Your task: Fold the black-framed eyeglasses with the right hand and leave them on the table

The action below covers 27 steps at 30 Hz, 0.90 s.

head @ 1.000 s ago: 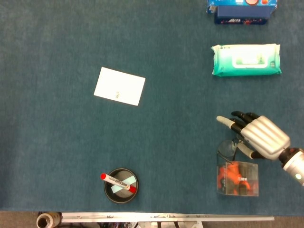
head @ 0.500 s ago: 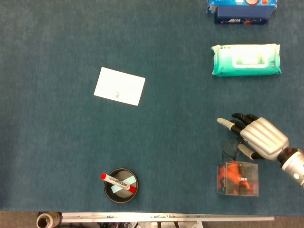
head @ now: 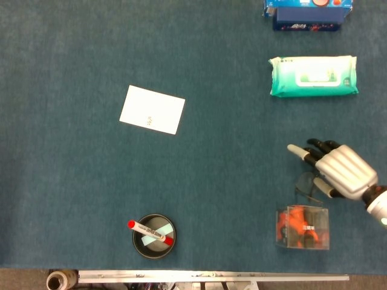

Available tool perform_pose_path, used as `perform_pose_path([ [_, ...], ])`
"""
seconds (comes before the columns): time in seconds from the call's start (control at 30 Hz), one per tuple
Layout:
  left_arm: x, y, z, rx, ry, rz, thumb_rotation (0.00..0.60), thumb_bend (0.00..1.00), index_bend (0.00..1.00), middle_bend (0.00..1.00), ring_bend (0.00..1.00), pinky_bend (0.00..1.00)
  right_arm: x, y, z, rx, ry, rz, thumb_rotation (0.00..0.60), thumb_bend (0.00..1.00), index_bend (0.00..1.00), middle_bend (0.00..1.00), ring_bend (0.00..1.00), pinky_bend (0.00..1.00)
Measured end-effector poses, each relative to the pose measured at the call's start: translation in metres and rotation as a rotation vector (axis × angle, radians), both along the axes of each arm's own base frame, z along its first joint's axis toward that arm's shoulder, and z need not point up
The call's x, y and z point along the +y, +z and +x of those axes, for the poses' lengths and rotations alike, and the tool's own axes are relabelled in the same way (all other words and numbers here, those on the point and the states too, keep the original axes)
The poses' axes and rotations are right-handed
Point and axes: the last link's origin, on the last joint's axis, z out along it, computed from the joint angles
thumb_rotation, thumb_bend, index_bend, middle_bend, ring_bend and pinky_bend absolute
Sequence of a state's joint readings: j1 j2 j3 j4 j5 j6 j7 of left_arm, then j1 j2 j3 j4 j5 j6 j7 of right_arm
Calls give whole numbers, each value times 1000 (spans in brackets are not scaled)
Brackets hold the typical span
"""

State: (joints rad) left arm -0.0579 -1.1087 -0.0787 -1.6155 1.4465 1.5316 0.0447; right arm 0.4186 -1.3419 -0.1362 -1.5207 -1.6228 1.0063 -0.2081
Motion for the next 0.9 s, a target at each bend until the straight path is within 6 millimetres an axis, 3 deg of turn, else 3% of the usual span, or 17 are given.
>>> perform_pose_path([
  [0.43,0,-1,0,3,3,-1,600,243,559,535,393,530,0,11,-9,40,-20,-28,600,418,14,282,129,272],
  [0.9,1,-1,-1,4,3,-5,600,243,559,535,393,530,-1,12,1,-10,-7,-29,600,418,14,282,129,272],
])
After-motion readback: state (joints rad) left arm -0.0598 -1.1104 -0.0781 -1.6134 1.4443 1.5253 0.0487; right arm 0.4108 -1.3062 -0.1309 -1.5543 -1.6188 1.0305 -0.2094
